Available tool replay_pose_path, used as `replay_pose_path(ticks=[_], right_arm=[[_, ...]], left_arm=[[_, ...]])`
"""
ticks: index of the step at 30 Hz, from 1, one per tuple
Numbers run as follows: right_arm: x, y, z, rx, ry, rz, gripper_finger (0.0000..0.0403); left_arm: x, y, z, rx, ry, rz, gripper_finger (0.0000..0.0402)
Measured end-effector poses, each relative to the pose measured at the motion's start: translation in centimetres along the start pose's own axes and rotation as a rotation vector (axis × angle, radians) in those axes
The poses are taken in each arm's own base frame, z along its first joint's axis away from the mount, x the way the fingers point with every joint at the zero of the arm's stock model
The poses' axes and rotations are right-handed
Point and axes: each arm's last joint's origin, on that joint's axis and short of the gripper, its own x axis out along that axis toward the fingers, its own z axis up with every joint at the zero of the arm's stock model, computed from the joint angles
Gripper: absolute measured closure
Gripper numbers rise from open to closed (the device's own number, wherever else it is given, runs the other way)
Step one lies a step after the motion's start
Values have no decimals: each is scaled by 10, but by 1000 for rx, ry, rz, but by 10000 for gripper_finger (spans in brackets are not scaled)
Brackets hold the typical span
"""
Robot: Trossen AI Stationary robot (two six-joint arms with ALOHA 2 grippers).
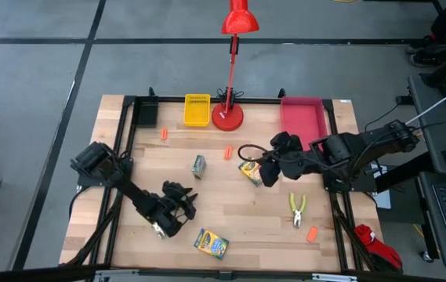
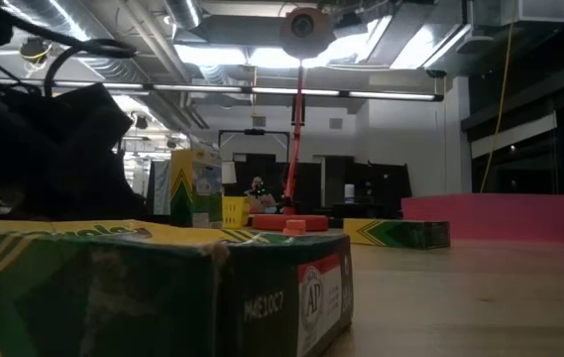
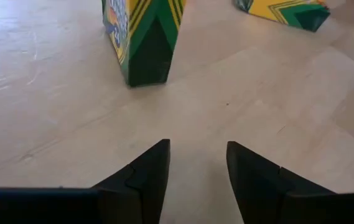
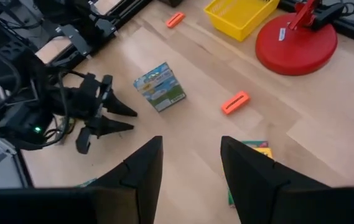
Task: Pick & Place School Supplies
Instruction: Put the yellow crayon box into the red bin
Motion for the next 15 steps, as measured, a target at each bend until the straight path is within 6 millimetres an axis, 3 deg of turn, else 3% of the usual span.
replay_pose_path(ticks=[7,15], right_arm=[[-7,-3,2,33,-11,19,238],[-8,0,1,85,4,45,238]], left_arm=[[5,4,-12,8,-77,11,242],[3,-3,-5,140,-77,2,184]])
